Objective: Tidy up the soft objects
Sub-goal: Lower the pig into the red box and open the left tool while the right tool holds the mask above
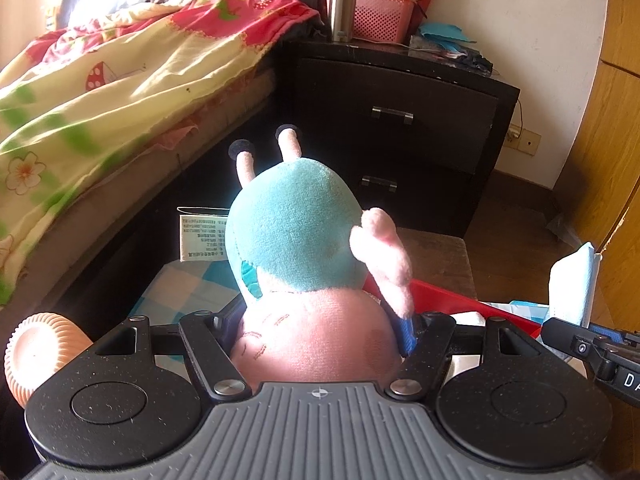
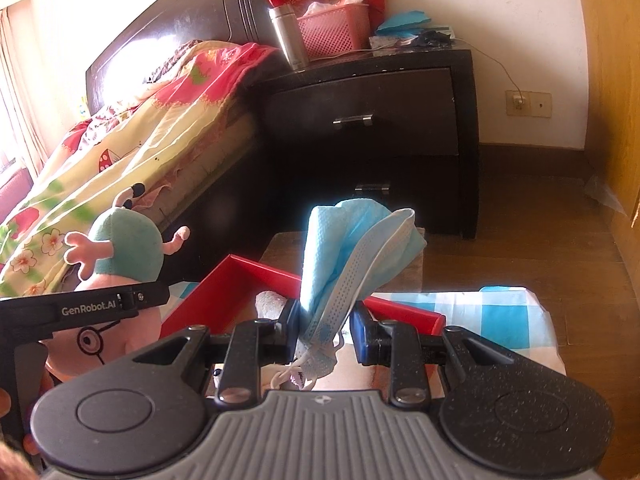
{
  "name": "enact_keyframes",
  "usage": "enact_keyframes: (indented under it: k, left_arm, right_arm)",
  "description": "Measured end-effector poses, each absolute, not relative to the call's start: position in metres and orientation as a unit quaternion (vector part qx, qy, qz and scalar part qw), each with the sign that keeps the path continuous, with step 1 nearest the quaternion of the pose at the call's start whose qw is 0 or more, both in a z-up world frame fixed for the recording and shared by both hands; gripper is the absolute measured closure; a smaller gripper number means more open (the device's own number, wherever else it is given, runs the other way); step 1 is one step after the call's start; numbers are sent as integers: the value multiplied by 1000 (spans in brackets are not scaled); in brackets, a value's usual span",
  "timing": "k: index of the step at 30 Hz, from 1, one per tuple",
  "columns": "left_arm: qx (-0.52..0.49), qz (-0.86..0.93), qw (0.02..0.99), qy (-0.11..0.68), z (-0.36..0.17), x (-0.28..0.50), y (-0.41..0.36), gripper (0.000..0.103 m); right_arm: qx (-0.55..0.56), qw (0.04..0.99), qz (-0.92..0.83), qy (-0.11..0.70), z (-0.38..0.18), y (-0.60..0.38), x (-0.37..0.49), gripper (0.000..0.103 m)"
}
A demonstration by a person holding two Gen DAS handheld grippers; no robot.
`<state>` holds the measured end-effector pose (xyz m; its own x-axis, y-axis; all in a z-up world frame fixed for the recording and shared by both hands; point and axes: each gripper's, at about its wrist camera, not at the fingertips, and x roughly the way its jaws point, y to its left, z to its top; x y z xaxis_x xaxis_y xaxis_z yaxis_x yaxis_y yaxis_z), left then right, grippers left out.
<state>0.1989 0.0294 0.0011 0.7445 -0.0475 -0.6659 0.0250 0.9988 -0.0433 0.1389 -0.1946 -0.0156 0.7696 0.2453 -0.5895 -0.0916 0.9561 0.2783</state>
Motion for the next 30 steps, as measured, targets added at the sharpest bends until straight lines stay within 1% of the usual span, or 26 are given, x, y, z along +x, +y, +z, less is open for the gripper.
enact_keyframes:
  k: [19,25,28,30]
  left_arm:
    - [-13,-6,928,371,-12,211,29,34]
    - [-8,-4,926,376,-16,213,27,33]
    - [-2,-3,927,374,-16,214,26,35]
    - [2,-4,929,370,-15,212,24,34]
  right_arm:
    - [92,927,93,352,-36,-182,156,97]
    - [92,924,91,360,-42,-182,159,91]
    - [98,922,93,364,-45,-182,160,88]
    - [100,920,96,366,-46,-182,161,87]
